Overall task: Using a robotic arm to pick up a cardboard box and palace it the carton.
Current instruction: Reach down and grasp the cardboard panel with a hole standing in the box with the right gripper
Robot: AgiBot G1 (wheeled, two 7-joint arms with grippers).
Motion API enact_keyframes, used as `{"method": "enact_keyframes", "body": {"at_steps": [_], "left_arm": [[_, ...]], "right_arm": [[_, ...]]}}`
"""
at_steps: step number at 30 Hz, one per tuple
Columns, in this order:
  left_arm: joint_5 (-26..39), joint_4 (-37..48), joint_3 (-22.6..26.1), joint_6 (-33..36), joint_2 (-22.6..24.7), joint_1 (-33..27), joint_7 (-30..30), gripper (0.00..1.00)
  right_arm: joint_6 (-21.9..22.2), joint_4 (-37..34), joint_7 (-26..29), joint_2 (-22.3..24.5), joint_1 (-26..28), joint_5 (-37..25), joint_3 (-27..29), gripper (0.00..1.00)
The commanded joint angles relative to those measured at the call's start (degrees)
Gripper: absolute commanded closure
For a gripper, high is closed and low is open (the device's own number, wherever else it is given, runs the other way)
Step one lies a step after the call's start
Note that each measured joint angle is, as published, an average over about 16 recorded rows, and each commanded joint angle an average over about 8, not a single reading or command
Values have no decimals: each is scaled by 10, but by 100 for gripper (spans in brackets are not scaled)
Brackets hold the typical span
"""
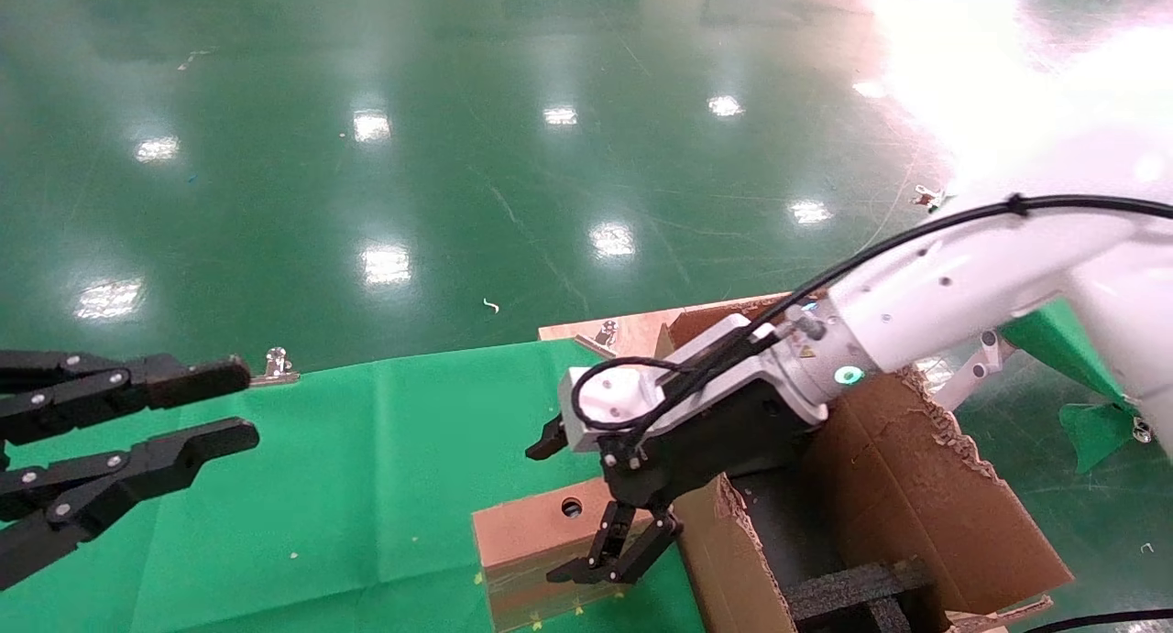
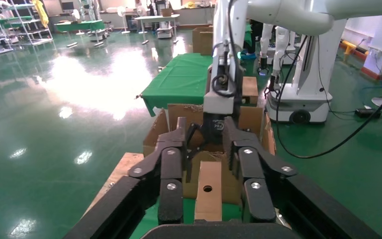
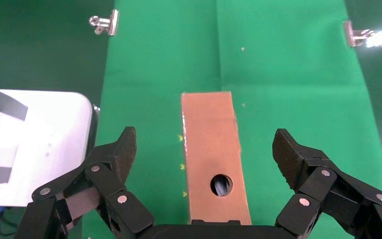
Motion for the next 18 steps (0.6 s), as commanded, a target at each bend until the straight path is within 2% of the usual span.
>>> {"method": "enact_keyframes", "body": {"at_steps": [1,10,17,18], "left_arm": [[0,0,0,0,0,0,0,100],[0,0,0,0,0,0,0,100],[0,0,0,0,0,0,0,100],[0,0,0,0,0,0,0,97]], "right_arm": [[0,-17,-11,-11,15,-8,-24,0],[2,-95,-73,-64,65,-39,-116,0],[4,-145,-114,-102,89,-48,-164,0],[5,-151,-119,-108,92,-49,-170,0]]}}
